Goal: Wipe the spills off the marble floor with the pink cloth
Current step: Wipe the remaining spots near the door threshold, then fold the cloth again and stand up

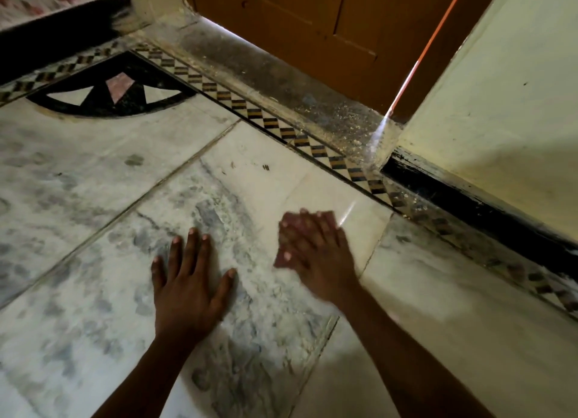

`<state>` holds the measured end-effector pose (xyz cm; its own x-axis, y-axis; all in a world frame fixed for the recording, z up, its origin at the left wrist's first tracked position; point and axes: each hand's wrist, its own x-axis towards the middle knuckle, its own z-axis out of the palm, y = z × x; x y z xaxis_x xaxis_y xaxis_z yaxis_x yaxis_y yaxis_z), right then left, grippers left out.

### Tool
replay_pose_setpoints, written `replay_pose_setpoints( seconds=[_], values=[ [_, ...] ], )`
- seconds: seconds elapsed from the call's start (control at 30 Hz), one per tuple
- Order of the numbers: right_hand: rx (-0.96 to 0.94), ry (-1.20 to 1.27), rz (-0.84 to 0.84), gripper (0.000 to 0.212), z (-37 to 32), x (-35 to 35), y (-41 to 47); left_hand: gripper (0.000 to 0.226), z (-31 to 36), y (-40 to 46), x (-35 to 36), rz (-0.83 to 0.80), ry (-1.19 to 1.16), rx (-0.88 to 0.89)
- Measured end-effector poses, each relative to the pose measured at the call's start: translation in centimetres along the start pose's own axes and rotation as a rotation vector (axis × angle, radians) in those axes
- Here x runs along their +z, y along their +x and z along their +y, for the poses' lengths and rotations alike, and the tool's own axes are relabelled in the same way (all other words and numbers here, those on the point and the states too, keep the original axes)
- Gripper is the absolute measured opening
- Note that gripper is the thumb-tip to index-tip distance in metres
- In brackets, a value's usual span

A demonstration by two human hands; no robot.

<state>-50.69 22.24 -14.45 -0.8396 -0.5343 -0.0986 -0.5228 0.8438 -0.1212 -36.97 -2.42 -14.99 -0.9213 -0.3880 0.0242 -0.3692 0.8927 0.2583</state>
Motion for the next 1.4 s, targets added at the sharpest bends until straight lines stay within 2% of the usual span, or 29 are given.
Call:
replay_pose_setpoints(
  seconds=[0.07,0.1,0.17,0.27,0.33,0.4,0.53,0.6,0.63,0.7,0.8,0.83,0.9,1.0,1.07,1.13,1.2,1.27,1.4],
  values=[
    [-0.115,0.028,0.066,0.063,-0.4,1.1,-5.2,0.087,0.0,-0.1,0.1,-0.01,0.008,-0.002],
    [-0.102,0.042,0.067,0.061,0.4,1.2,-7.0,0.087,0.0,0.0,0.1,-0.011,0.007,0.0],
    [0.048,0.015,0.086,0.058,2.5,0.8,-7.6,0.087,-0.1,0.1,0.1,-0.019,-0.008,-0.007],
    [0.43,0.039,0.075,0.061,2.9,-0.6,-2.0,0.087,0.0,0.0,-0.1,-0.034,-0.01,-0.009],
    [0.525,0.139,0.003,0.064,0.9,-1.0,2.6,0.085,0.0,0.0,-0.3,-0.042,-0.004,-0.018],
    [0.408,0.143,-0.04,0.063,-1.6,-1.0,4.3,0.083,0.1,0.0,-0.5,-0.053,0.003,-0.015],
    [-0.021,0.08,0.124,0.06,-5.5,1.1,-3.0,0.08,0.2,-0.3,-0.8,-0.055,0.0,0.0],
    [-0.063,0.096,0.122,0.058,-4.1,2.2,-7.7,0.078,0.2,-0.6,-0.8,-0.033,-0.022,0.013],
    [-0.03,0.089,0.121,0.057,-2.7,2.3,-9.2,0.077,0.2,-0.7,-0.8,-0.021,-0.043,0.02],
    [0.156,0.084,0.141,0.058,0.0,1.9,-9.6,0.072,0.2,-0.8,-0.8,0.011,-0.079,0.044],
    [0.485,0.126,0.147,0.06,0.3,0.2,-4.7,0.066,0.2,-0.9,-0.9,-0.017,-0.109,0.087],
    [0.522,0.159,0.138,0.058,-0.5,-0.3,-3.0,0.065,0.2,-1.1,-1.0,-0.039,-0.122,0.102],
    [0.439,0.224,0.133,0.057,-2.4,-0.7,-0.3,0.064,0.1,-1.5,-1.4,-0.088,-0.165,0.122],
    [0.156,0.292,0.117,0.054,-5.9,0.0,-0.4,0.064,0.0,-1.8,-1.8,-0.122,-0.324,0.085],
    [0.003,0.402,0.121,0.049,-8.1,0.9,-2.5,0.058,0.3,-2.1,-2.3,-0.074,-0.497,-0.059],
    [-0.061,0.74,0.134,0.044,-9.4,1.1,-4.6,0.043,1.1,-2.3,-3.3,0.039,-0.668,-0.24],
    [-0.026,1.134,0.121,0.04,-9.9,0.3,-6.2,0.025,2.1,-2.6,-4.3,0.1,-0.847,-0.347],
    [-0.019,1.293,0.072,0.04,-10.3,-1.3,-7.6,0.023,3.3,-2.9,-5.5,-0.008,-1.066,-0.409],
    [-0.063,1.244,0.058,0.044,-11.0,-4.0,-9.5,0.045,5.5,-4.2,-8.2,-0.335,-1.374,-0.539]
  ],
)
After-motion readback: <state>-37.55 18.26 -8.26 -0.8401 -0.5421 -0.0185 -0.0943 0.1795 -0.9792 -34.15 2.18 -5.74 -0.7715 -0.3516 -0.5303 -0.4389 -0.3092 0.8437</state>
